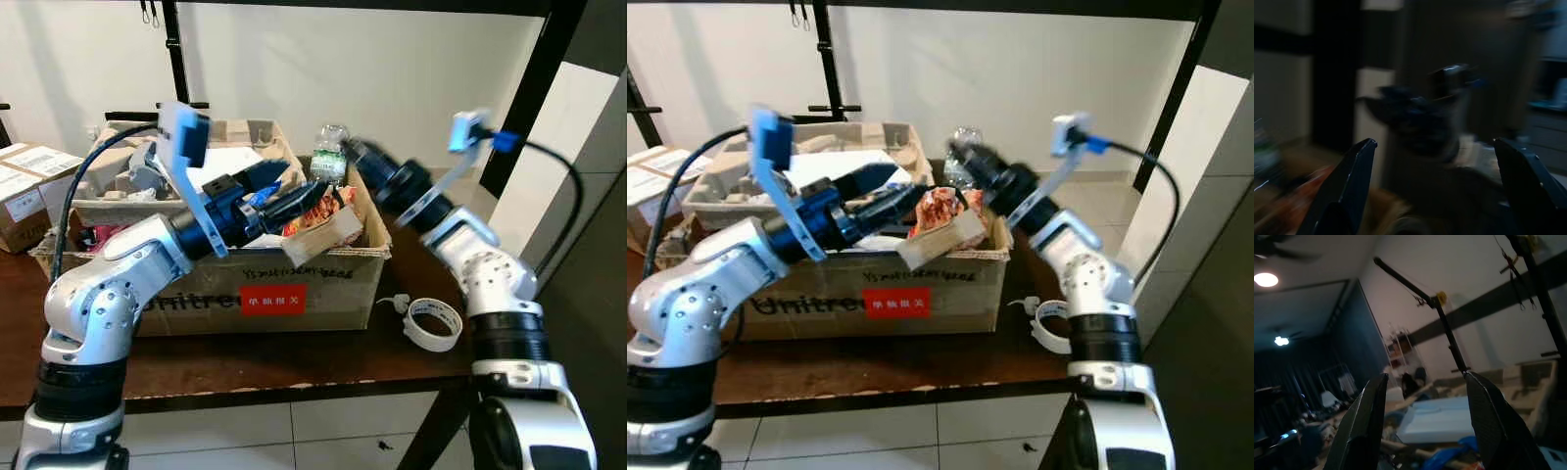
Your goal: Picking trash to rubbish bin
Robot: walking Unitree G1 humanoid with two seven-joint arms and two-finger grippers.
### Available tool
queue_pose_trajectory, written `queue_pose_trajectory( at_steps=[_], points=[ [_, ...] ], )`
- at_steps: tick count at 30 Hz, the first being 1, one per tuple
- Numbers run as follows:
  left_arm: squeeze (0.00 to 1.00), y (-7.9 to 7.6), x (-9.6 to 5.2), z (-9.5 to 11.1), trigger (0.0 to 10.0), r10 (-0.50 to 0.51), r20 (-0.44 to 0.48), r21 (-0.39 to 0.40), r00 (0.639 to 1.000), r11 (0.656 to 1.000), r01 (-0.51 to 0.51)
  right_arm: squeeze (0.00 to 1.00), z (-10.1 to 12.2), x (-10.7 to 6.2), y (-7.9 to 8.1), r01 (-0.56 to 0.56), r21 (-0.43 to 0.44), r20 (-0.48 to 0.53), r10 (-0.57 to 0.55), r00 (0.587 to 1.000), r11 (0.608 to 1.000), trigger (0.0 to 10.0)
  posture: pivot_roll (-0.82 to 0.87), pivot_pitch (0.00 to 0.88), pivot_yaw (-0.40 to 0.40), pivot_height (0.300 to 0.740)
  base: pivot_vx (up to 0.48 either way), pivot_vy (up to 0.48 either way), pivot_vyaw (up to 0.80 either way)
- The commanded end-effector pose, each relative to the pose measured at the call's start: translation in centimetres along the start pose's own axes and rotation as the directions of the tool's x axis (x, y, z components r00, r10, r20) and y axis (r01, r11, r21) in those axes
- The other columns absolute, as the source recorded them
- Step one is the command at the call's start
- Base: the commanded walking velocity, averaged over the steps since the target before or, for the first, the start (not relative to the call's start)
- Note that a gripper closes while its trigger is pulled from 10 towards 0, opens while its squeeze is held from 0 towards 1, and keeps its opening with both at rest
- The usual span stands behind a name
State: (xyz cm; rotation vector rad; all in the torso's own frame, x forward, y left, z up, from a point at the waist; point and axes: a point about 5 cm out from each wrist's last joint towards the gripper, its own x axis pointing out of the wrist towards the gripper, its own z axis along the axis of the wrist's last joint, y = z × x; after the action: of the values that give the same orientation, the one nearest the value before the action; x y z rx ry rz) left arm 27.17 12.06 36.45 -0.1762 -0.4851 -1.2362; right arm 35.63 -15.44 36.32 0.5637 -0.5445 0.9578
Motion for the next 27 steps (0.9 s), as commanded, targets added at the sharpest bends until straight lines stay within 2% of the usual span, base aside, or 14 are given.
queue_pose_trajectory(
  at_steps=[1, 3, 4, 7, 8, 10, 12, 15, 16, 17, 20, 22, 23, 27],
  points=[
    [0.00, -1.2, 0.0, 0.1, 10.0, -0.097, -0.017, -0.006, 0.995, 0.995, 0.097, 0.00, 0.0, -0.2, 0.6, -0.065, 0.012, -0.016, 0.065, 0.998, 0.998, 10.0, -0.08, 0.145, -0.015, 0.740, 0.000, 0.000, 0.00],
    [0.00, -2.5, -0.5, -0.9, 10.0, -0.184, -0.105, -0.016, 0.977, 0.983, 0.183, 0.00, -1.4, -1.6, 1.8, -0.189, -0.029, -0.182, 0.181, 0.967, 0.982, 10.0, -0.08, 0.144, -0.015, 0.740, 0.000, 0.000, 0.00],
    [0.00, -2.5, -0.5, -0.9, 10.0, -0.184, -0.105, -0.016, 0.977, 0.983, 0.183, 0.00, -1.4, -1.6, 1.8, -0.189, -0.029, -0.182, 0.181, 0.967, 0.982, 10.0, -0.08, 0.144, -0.015, 0.740, 0.000, 0.000, 0.00],
    [0.00, -3.5, -1.3, -2.3, 10.0, -0.261, -0.210, -0.066, 0.942, 0.965, 0.253, 0.00, -3.8, -4.4, 3.0, -0.286, 0.010, -0.382, 0.268, 0.884, 0.958, 10.0, -0.08, 0.145, -0.017, 0.740, 0.000, 0.000, 0.00],
    [0.00, -3.5, -1.3, -2.3, 10.0, -0.261, -0.210, -0.066, 0.942, 0.965, 0.253, 0.00, -3.8, -4.4, 3.0, -0.286, 0.010, -0.382, 0.268, 0.884, 0.958, 10.0, -0.08, 0.145, -0.017, 0.740, 0.000, 0.000, 0.00],
    [0.00, -4.2, -1.9, -3.3, 10.0, -0.319, -0.281, -0.120, 0.905, 0.947, 0.297, 0.00, -4.6, -6.1, 3.8, -0.314, 0.074, -0.421, 0.315, 0.850, 0.946, 10.0, -0.08, 0.145, -0.017, 0.740, 0.000, 0.000, 0.00],
    [0.00, -4.4, -2.1, -3.5, 10.0, -0.330, -0.296, -0.130, 0.896, 0.943, 0.305, 0.00, -4.7, -6.4, 4.0, -0.319, 0.087, -0.425, 0.325, 0.845, 0.944, 10.0, -0.08, 0.145, -0.017, 0.740, 0.000, 0.000, 0.00],
    [0.00, -5.6, -3.9, -7.0, 10.0, -0.389, -0.472, -0.243, 0.791, 0.920, 0.308, 0.00, -6.2, -9.1, 4.4, -0.319, 0.119, -0.544, 0.331, 0.771, 0.940, 10.0, -0.08, 0.142, -0.008, 0.740, 0.000, 0.000, 0.00],
    [0.00, -5.6, -3.9, -7.0, 10.0, -0.389, -0.472, -0.243, 0.791, 0.920, 0.308, 0.00, -6.2, -9.1, 4.4, -0.319, 0.119, -0.544, 0.331, 0.771, 0.940, 10.0, -0.08, 0.142, -0.008, 0.740, 0.000, 0.000, 0.00],
    [0.00, -5.9, -4.6, -8.2, 10.0, -0.393, -0.531, -0.268, 0.751, 0.918, 0.291, 0.00, -6.9, -10.0, 4.5, -0.308, 0.125, -0.600, 0.319, 0.733, 0.943, 10.0, -0.09, 0.142, -0.007, 0.740, 0.000, 0.000, 0.00],
    [0.00, -5.5, -6.7, -12.4, 10.0, -0.311, -0.682, -0.244, 0.662, 0.950, 0.195, 0.00, -9.8, -12.6, 4.8, -0.266, 0.133, -0.745, 0.273, 0.608, 0.955, 10.0, -0.09, 0.138, -0.007, 0.740, 0.000, 0.000, 0.00],
    [0.00, -5.5, -8.0, -14.9, 10.0, -0.276, -0.743, -0.239, 0.609, 0.960, 0.143, 0.00, -11.9, -14.3, 4.9, -0.242, 0.136, -0.819, 0.247, 0.518, 0.961, 10.0, -0.09, 0.134, -0.005, 0.740, 0.000, 0.000, 0.00],
    [0.00, -5.5, -8.6, -16.0, 10.0, -0.259, -0.764, -0.235, 0.591, 0.965, 0.119, 0.00, -12.9, -15.2, 4.7, -0.223, 0.130, -0.851, 0.224, 0.476, 0.966, 10.0, -0.09, 0.134, -0.005, 0.740, 0.000, 0.000, 0.00],
    [0.00, -4.9, -10.7, -19.8, 10.0, -0.110, -0.812, -0.180, 0.574, 0.981, -0.067, 0.00, -17.2, -19.8, 4.3, -0.154, 0.059, -0.966, 0.095, 0.240, 0.986, 10.0, -0.09, 0.126, -0.005, 0.740, 0.000, 0.000, 0.00]
  ],
)
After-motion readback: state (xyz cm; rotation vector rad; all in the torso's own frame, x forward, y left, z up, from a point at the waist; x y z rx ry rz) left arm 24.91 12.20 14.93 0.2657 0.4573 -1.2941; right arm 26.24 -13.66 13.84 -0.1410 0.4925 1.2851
